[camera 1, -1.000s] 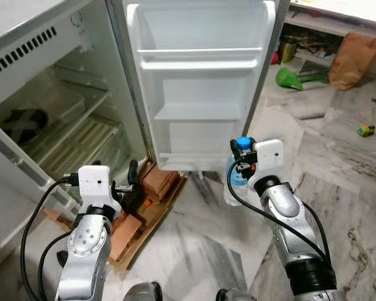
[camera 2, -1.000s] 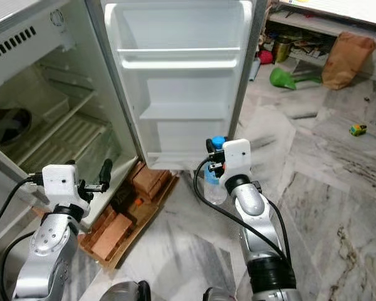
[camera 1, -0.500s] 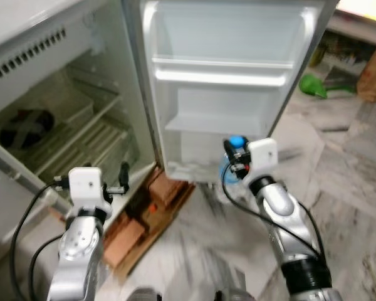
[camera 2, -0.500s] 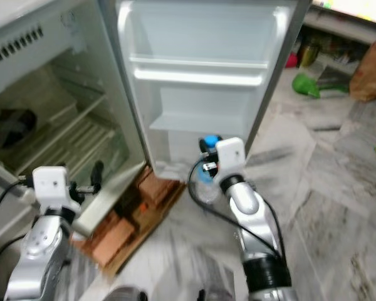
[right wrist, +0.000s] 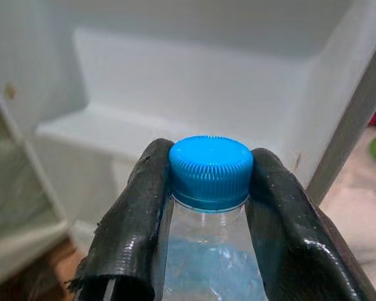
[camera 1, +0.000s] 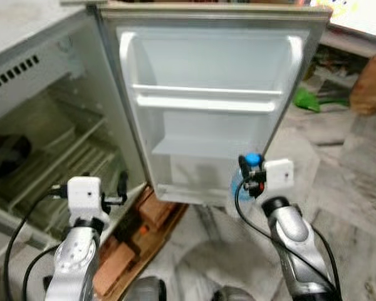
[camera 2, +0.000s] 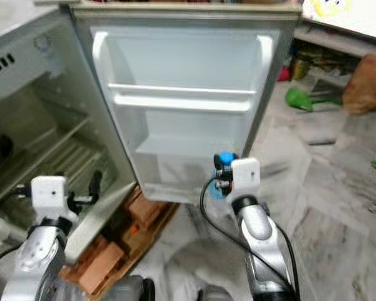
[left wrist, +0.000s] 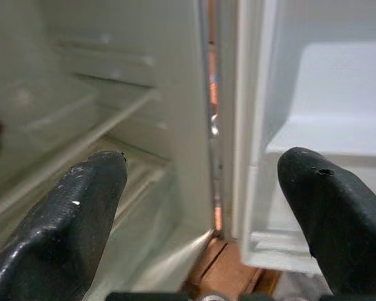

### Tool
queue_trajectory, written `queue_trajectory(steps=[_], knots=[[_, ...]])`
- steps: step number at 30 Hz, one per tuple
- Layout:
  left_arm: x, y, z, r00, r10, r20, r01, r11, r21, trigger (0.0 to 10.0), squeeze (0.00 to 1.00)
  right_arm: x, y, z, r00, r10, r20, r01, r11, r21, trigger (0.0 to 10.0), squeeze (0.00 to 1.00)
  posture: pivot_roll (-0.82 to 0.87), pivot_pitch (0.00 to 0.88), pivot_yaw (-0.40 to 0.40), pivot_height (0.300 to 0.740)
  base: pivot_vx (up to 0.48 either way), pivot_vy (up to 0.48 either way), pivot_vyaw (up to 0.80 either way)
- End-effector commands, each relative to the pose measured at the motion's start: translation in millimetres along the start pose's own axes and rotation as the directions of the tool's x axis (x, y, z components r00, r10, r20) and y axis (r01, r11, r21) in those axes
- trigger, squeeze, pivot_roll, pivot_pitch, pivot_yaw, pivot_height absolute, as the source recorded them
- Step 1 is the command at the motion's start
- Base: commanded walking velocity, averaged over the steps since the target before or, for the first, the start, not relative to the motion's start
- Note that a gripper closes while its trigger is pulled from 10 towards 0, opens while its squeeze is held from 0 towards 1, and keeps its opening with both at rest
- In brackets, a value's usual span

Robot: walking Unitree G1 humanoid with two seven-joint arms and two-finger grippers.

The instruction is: Restocking fridge

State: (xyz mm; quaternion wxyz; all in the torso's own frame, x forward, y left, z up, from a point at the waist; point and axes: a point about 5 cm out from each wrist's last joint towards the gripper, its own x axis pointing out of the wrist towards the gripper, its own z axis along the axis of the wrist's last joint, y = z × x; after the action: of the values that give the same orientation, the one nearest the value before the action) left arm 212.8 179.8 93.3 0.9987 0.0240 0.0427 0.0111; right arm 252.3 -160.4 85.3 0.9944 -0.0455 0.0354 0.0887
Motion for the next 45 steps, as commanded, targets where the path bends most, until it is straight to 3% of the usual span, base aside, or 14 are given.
queue_trajectory(steps=[1,10,30,45], knots=[[-7.4,4.3,-2.8,1.000,0.000,-0.015,0.000,1.000,0.010,10.0,0.00,-4.9,-5.8,9.1,0.999,-0.004,0.038,0.004,1.000,-0.021,10.0,0.00,0.08,0.108,0.020,0.740,0.000,0.000,0.00],[2.6,2.0,5.1,1.000,-0.007,0.015,0.006,1.000,0.013,10.0,0.00,4.3,-7.2,16.1,0.999,0.012,0.049,-0.010,0.999,-0.044,10.0,0.00,0.08,0.101,0.019,0.740,0.261,0.000,0.00],[3.5,-2.4,5.9,1.000,-0.023,0.014,0.023,1.000,0.009,10.0,0.00,2.1,-6.1,14.6,0.999,0.024,0.037,-0.022,0.999,-0.049,10.0,0.00,0.07,0.107,0.021,0.740,0.359,0.097,0.00],[2.6,-12.5,3.6,0.998,-0.056,-0.005,0.056,0.998,-0.003,10.0,0.00,6.3,-2.1,16.4,0.998,0.034,0.047,-0.032,0.999,-0.038,10.0,0.00,0.08,0.118,0.019,0.730,0.000,0.000,0.00]])
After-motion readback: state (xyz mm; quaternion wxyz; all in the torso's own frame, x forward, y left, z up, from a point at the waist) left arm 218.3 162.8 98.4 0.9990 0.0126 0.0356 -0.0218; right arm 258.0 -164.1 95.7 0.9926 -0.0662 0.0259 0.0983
